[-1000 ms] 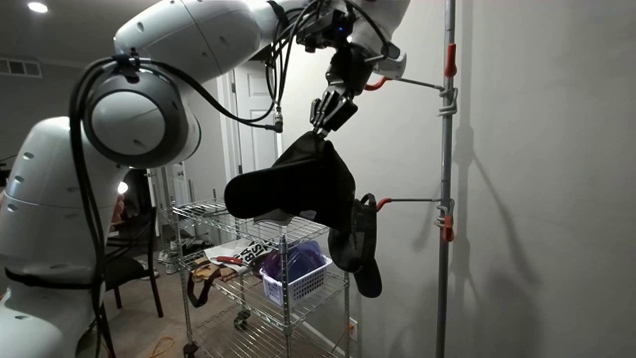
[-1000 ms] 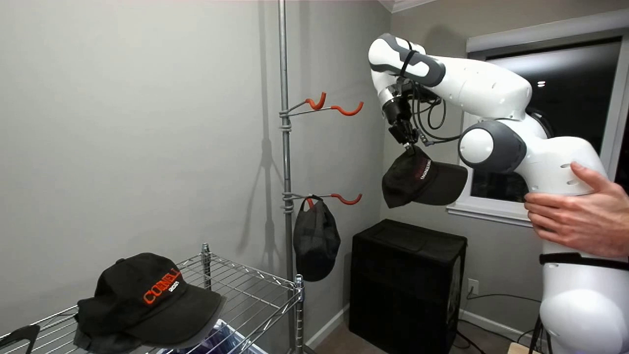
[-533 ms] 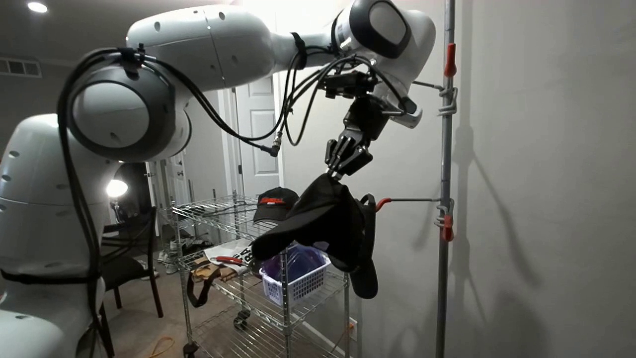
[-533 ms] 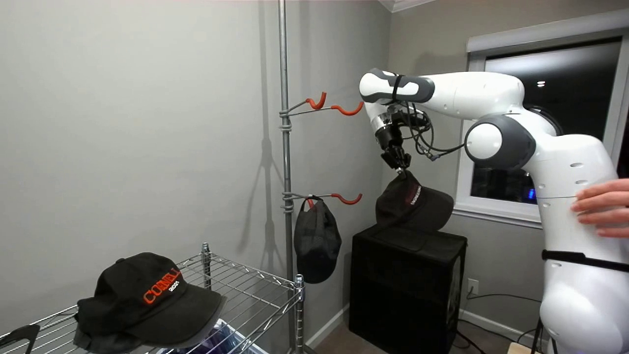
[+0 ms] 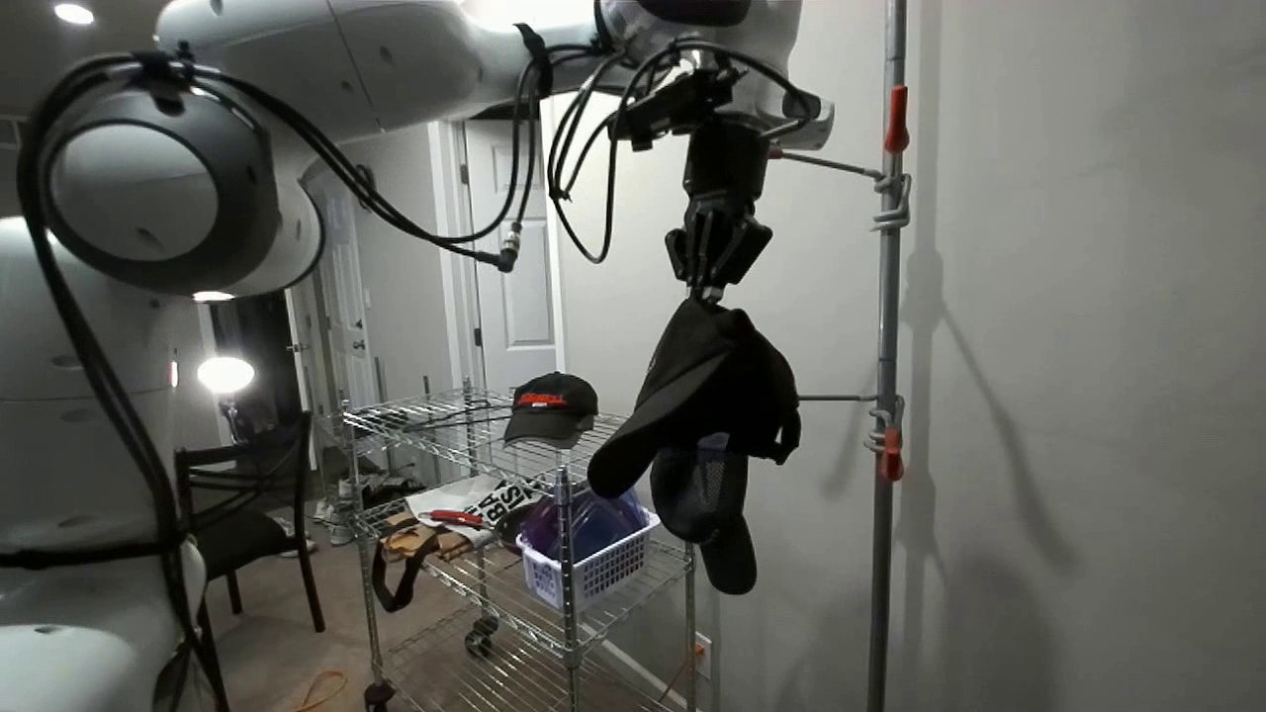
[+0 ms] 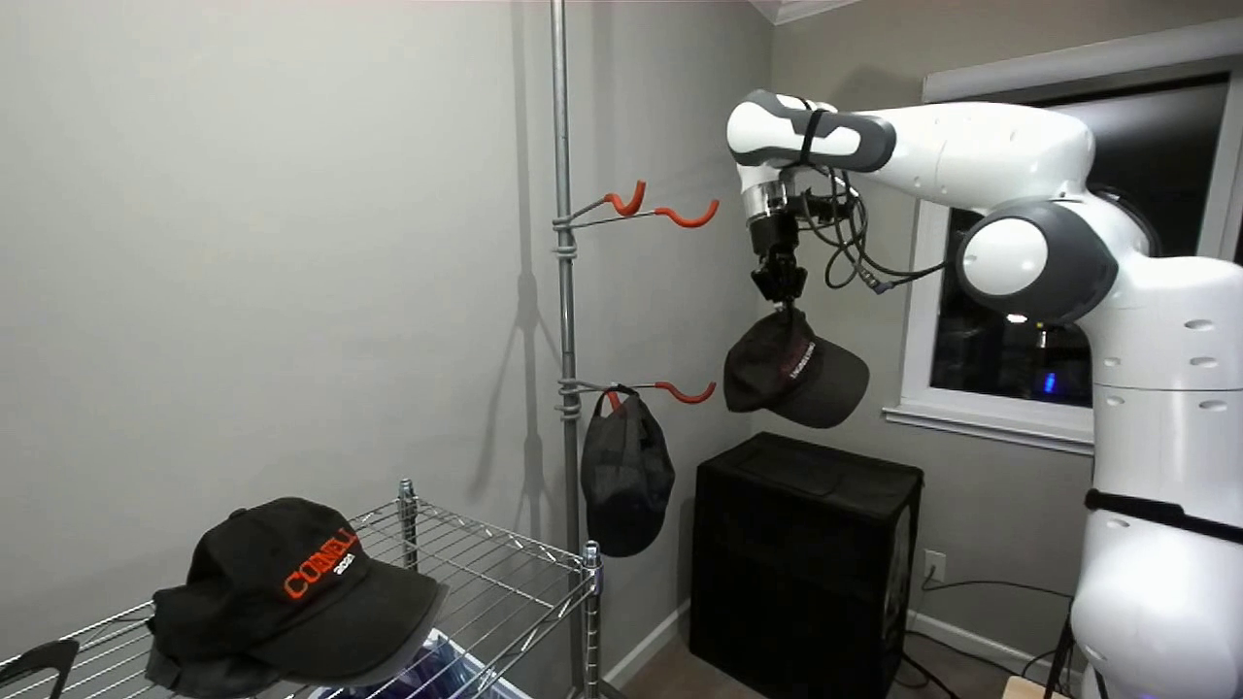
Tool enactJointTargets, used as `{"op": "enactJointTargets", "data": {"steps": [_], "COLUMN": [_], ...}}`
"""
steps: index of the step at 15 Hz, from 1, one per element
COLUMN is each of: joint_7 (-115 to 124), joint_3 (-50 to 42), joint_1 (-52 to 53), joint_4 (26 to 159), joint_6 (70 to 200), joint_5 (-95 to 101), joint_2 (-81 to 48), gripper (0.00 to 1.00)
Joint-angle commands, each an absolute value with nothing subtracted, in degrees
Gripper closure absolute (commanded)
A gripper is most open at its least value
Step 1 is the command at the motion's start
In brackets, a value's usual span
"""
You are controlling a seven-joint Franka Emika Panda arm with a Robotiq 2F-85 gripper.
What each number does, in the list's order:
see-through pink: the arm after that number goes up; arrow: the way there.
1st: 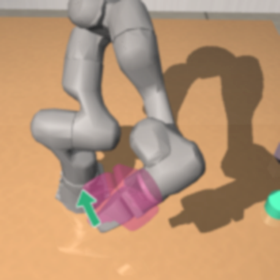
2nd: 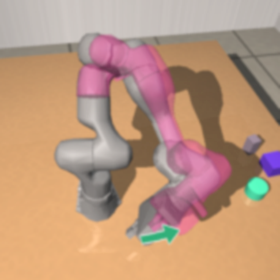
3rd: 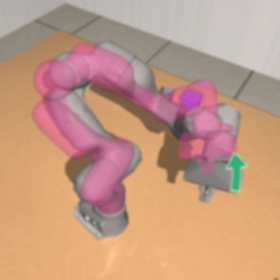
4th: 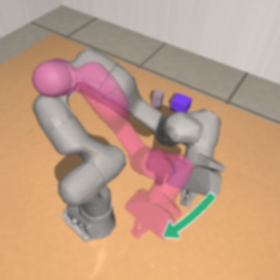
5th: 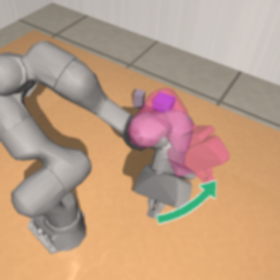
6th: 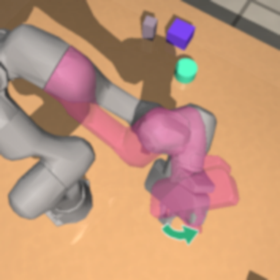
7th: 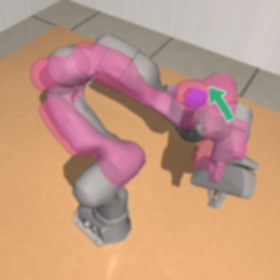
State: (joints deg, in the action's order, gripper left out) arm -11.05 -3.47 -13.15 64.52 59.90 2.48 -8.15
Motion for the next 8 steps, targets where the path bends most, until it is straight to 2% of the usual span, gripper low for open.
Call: {"op": "enactJointTargets", "data": {"steps": [1, 8], "joint_7": [-16.95, -27.36], "joint_3": [-4.27, -7.87], "joint_1": [-14.15, -12.48], "joint_4": [77.64, 96.96], "joint_6": [69.71, 78.58], "joint_5": [6.09, 9.32], "joint_2": [1.28, 11.06], "gripper": [0.99, 0.99]}}
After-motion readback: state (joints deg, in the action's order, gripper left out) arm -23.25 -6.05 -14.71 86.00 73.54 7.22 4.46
